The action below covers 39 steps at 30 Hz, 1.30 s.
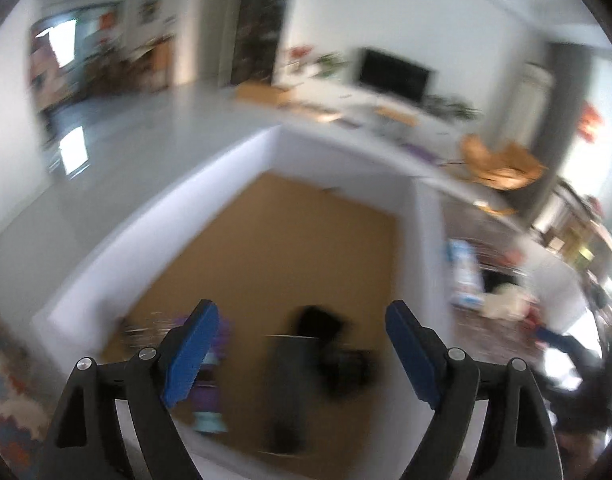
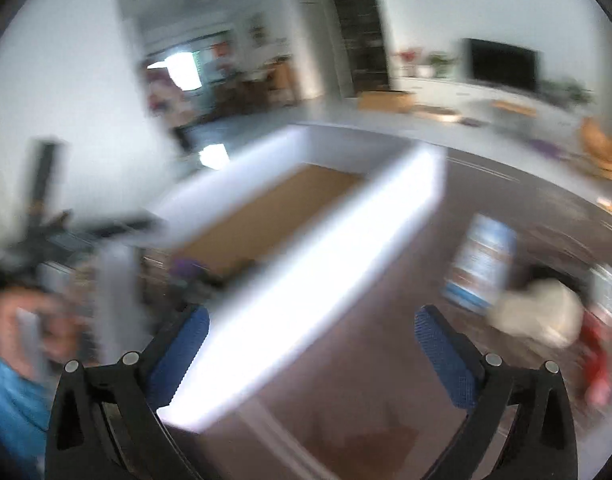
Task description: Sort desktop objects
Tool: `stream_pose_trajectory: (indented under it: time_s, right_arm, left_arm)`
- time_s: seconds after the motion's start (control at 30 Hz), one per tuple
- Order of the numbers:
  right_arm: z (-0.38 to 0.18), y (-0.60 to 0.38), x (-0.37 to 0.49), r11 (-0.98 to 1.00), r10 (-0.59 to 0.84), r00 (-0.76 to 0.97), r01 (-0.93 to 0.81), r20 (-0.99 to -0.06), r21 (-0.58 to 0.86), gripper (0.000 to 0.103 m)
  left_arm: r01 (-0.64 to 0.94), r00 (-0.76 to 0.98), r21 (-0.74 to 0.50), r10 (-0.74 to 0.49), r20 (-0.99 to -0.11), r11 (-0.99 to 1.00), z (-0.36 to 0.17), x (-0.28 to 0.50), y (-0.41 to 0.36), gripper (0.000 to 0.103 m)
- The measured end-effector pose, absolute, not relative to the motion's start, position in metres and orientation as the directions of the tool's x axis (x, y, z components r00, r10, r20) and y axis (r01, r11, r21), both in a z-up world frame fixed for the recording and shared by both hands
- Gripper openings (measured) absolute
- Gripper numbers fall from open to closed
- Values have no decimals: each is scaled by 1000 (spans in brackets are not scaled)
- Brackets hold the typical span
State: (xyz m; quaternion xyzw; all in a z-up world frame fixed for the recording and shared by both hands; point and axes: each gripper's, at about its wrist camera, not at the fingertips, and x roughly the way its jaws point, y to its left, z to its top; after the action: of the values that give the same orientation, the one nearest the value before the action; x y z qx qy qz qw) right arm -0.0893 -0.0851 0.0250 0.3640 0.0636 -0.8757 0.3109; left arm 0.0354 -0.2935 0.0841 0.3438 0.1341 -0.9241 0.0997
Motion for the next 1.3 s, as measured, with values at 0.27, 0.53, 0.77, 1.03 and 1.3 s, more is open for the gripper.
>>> stream_pose_trajectory:
  time_s: [0.27, 0.53, 0.77, 1.03, 1.3]
  right_arm:
    - [-48, 88, -102, -984, -102, -585, 178, -804, -4, 103]
    - [-52, 112, -106, -987, -63, -567, 157, -821, -32, 103]
    - [-58, 118, -109, -992, -65, -581, 123, -811, -9, 103]
    - [-58, 114, -110, -993, -56, -581, 120, -812, -18, 103]
    - [-57, 113, -109, -993, -58, -581, 120, -812, -15, 103]
  left_arm:
    - [-98, -719, -179, 194, -667, -979, 64, 20, -129, 103]
    - [-145, -593, -19, 103, -799, -989, -44, -72, -44, 103]
    - [-152, -591, 34, 63, -804, -988, -60, -108, -32, 103]
    - [-146, -579, -4, 88, -810, -989, -63, -115, -39, 103]
    - [-145, -579, -3, 88, -811, -989, -63, -115, -39, 103]
